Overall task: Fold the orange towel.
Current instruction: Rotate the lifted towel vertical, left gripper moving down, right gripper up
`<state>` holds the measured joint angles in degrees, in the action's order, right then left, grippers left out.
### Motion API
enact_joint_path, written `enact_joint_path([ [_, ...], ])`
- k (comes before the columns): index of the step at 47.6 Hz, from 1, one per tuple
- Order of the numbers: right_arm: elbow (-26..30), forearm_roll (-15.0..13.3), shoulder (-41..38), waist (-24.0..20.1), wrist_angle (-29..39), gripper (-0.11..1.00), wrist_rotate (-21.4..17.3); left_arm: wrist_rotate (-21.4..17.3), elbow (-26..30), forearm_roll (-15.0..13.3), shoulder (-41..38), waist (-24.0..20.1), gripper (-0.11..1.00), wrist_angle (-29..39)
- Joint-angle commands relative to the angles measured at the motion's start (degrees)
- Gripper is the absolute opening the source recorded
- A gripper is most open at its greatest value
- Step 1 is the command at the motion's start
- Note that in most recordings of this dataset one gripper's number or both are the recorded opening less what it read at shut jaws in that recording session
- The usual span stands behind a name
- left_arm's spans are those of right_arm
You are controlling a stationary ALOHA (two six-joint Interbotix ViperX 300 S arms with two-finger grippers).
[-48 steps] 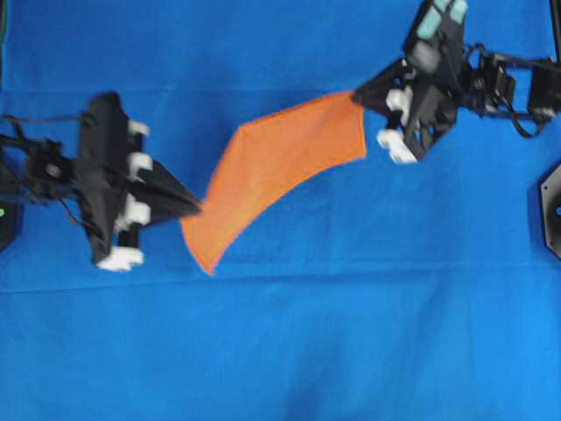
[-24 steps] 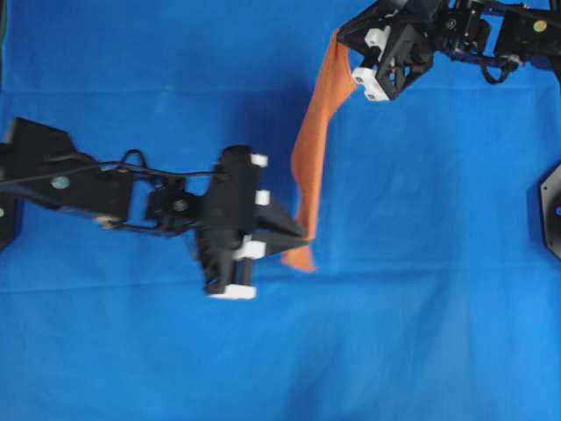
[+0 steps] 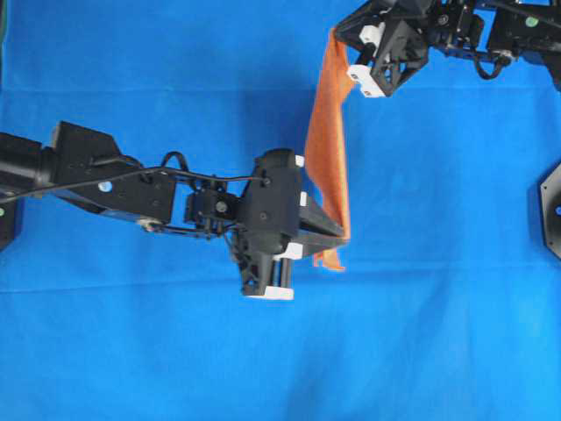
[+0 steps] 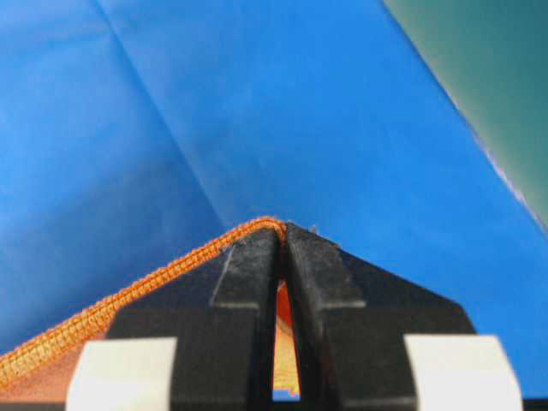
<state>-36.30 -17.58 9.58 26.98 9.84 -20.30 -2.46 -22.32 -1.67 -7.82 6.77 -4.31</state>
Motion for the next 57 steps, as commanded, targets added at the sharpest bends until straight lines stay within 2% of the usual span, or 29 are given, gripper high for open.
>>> enact_joint_path([
  [1, -0.44, -0.35, 2.72, 2.55, 0.53, 0.03, 0.09, -0.35, 4.57, 0.18, -0.97, 1.67, 0.04, -1.14],
  [7, -3.96, -0.35, 5.98, 3.16, 1.05, 0.03, 0.09, -0.79, 10.46, 0.18, -5.19, 1.67, 0.04, -0.79],
  [18, -9.40, -0.35, 12.22, 4.04, 2.20, 0.03, 0.00, -5.27, 21.53, 0.18, -13.36, 1.67, 0.04, -0.79],
  [25, -9.76, -0.35, 11.69, 4.04, 3.96, 0.03, 0.09, -5.54, 23.91, 0.18, -16.00, 1.67, 0.04, -0.70],
  [33, -8.35, -0.35, 6.59, 4.04, 1.85, 0.03, 0.00, -4.04, 20.65, 0.18, -15.64, 1.67, 0.04, -1.49],
  [43, -3.60, -0.35, -2.55, 2.64, -3.52, 0.03, 0.00, -1.85, 11.69, -0.09, -12.30, 2.72, 0.04, -4.22],
  [57, 5.19, -0.35, -12.48, -1.32, -4.04, 0.03, -0.18, 8.79, -0.53, -0.09, -7.47, 3.87, 0.04, -4.75],
])
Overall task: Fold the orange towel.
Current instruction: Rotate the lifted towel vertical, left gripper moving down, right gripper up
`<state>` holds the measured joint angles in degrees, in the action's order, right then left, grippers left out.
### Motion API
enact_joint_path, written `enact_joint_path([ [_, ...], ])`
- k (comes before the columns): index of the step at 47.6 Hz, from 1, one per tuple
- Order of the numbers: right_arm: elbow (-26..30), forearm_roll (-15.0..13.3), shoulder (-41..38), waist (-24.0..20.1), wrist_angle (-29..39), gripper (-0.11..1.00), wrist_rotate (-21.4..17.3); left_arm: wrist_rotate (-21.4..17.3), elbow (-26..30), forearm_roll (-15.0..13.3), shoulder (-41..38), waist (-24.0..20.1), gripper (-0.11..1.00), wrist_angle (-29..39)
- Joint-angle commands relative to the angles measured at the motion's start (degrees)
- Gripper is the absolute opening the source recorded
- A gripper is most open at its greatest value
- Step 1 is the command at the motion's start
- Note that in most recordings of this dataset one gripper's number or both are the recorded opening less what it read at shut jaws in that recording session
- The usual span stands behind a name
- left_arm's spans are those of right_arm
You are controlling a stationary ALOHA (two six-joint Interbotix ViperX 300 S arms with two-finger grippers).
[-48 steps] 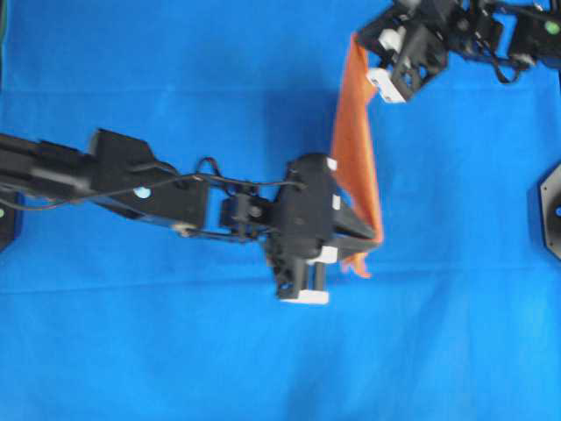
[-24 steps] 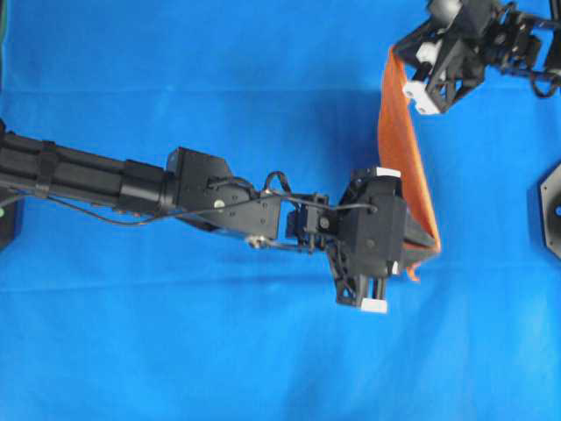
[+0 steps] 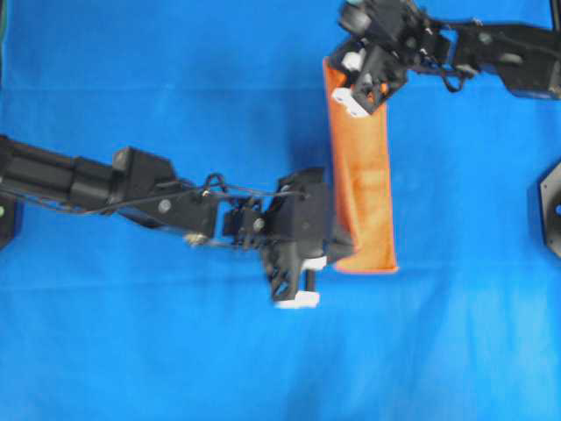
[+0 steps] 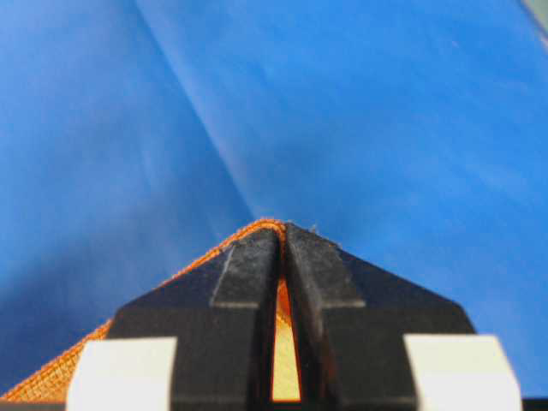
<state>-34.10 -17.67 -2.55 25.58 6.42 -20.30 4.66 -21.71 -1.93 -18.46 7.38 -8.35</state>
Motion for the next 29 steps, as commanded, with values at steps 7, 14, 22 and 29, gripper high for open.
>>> enact_joint_path([
  [7, 3.69, -0.09, -1.85, -0.79, -0.88, 0.03, -0.88, 3.69, -3.78, 0.18, 4.04, 4.22, 0.04, -0.53],
  [14, 3.43, 0.09, -1.93, -0.79, -0.62, 0.03, -1.32, 3.69, -5.36, 0.18, 4.57, 4.22, 0.04, -0.18],
  [22, 3.25, 0.09, -1.93, -0.97, -0.62, 0.03, -1.32, 3.60, -6.06, 0.18, 4.83, 4.13, 0.04, 0.00],
  [29, 3.25, 0.09, -2.20, -1.41, -0.70, 0.03, -0.62, 3.60, -5.71, 0.26, 4.48, 3.96, 0.04, 0.00],
])
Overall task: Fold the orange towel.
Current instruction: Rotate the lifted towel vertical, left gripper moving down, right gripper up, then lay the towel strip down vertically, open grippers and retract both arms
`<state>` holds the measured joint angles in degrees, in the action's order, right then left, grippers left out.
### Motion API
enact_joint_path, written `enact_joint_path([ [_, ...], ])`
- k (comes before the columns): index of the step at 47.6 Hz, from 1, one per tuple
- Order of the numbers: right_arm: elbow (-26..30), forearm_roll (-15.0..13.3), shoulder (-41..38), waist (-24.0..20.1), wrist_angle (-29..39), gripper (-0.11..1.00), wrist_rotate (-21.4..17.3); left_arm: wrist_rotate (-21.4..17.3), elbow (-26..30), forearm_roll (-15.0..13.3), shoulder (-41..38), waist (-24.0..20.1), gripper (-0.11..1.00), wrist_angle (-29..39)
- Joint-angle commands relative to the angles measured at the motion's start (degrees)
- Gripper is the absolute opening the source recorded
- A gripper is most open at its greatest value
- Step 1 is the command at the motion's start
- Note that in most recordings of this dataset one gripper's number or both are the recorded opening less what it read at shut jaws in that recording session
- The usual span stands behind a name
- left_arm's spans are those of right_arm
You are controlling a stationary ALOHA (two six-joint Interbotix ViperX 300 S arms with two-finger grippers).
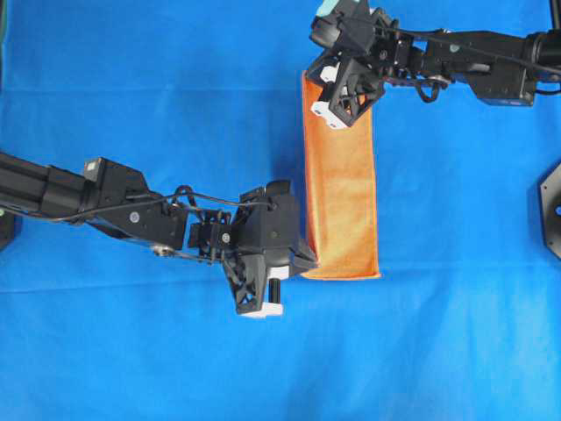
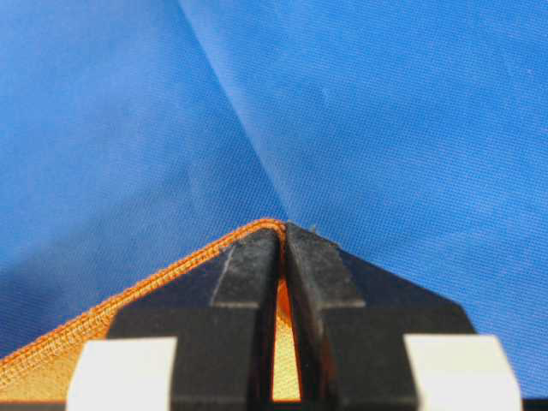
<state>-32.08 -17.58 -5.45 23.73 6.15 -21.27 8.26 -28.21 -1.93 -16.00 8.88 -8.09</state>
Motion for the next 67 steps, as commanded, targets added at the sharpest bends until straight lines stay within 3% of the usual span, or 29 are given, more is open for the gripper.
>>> enact_joint_path([
  [1, 1.23, 0.00, 0.70, 0.35, -0.53, 0.03, 0.53, 0.00, 0.79, 0.18, 1.93, 2.37, 0.04, -0.26],
  [7, 1.23, -0.26, 0.53, -0.35, -0.62, 0.04, 0.79, 0.00, 1.32, 0.18, 1.58, 2.11, 0.13, -0.26],
  [14, 1.23, -0.44, 0.53, -1.14, -0.62, 0.06, 1.41, 0.00, 2.02, 0.18, 1.49, 1.76, 0.39, -0.35],
  [17, 1.23, -0.53, 0.44, -1.49, -0.70, 0.15, 1.93, -0.09, 2.02, 0.18, 1.49, 1.41, 0.46, -0.26],
  [19, 1.23, -0.53, 0.53, -1.49, -0.70, 0.27, 2.20, -0.09, 1.93, 0.26, 1.76, 1.23, 0.49, 0.00],
  [23, 1.23, -0.62, 0.88, -1.58, -0.62, 0.45, 2.64, -0.18, 1.58, 0.26, 3.08, 0.70, 0.48, 1.32],
  [27, 1.05, -0.62, 2.11, -1.76, -0.35, 0.52, 3.34, -0.35, 0.97, 0.35, 5.36, 0.18, 0.48, 3.52],
  [39, -1.41, -0.62, 8.17, -2.90, 1.14, 0.50, 4.83, -4.31, -4.04, 0.44, 17.05, -2.46, 0.49, 7.82],
  [54, -10.99, -0.62, 19.95, -6.42, 0.35, 0.50, 4.57, -6.24, -11.95, 0.44, 28.65, -5.80, 0.48, 6.59],
  [67, -24.43, 1.23, 34.98, -9.67, -10.28, 0.50, 2.46, -6.33, -22.32, 0.44, 38.06, -11.25, 0.48, -2.02],
])
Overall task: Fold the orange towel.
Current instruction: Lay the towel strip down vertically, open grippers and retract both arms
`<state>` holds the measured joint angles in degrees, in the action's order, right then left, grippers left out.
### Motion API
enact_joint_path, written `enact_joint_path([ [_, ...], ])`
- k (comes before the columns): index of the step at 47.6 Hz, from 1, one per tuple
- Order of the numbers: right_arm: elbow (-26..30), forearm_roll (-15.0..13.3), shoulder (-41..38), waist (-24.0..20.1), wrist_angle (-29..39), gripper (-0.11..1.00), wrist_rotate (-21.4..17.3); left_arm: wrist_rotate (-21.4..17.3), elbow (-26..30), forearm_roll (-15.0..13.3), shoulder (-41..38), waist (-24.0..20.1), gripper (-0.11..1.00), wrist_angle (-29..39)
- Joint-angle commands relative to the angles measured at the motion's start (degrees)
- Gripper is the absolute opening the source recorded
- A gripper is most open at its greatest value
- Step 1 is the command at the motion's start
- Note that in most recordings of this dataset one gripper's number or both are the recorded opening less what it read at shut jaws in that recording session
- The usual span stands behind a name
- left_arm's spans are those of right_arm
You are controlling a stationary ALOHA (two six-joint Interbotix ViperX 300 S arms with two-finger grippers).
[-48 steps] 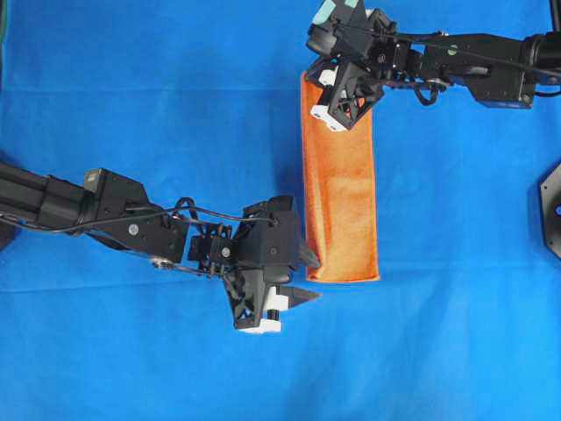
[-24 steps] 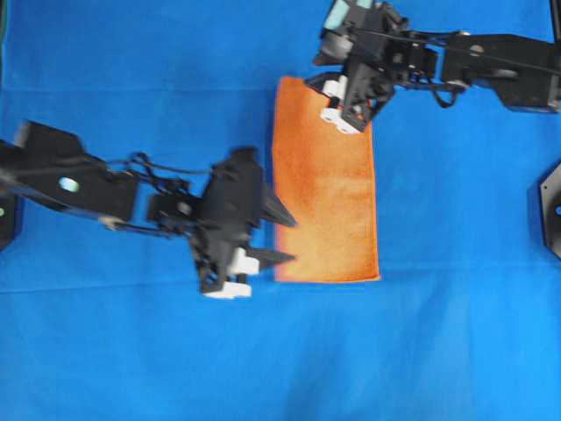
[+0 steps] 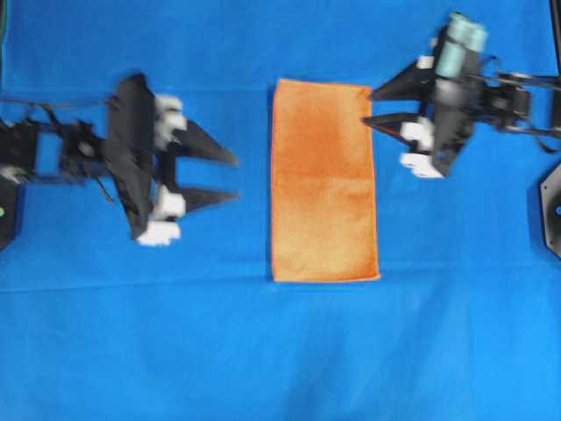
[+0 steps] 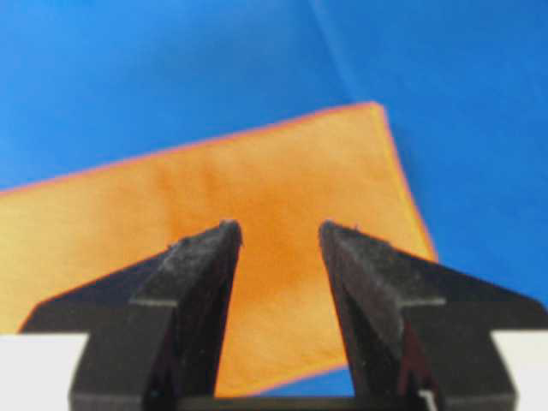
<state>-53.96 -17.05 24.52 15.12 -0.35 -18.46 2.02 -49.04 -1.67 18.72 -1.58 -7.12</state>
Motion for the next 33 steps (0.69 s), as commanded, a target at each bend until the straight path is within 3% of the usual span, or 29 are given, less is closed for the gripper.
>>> enact_joint_path([
  [1, -3.34, 0.88, 5.98, -1.41, -4.66, 0.50, -0.62, -0.18, -2.37, 0.18, 4.04, -0.97, 0.48, -3.87],
  [15, -12.13, 2.29, 12.92, -2.81, -11.78, 0.50, -1.85, 0.18, -13.01, 0.09, 11.69, -2.11, 0.48, -14.94],
  [33, -12.30, 2.20, 12.66, -2.72, -12.57, 0.50, -1.76, 0.18, -13.71, 0.00, 11.07, -2.20, 0.49, -16.61],
])
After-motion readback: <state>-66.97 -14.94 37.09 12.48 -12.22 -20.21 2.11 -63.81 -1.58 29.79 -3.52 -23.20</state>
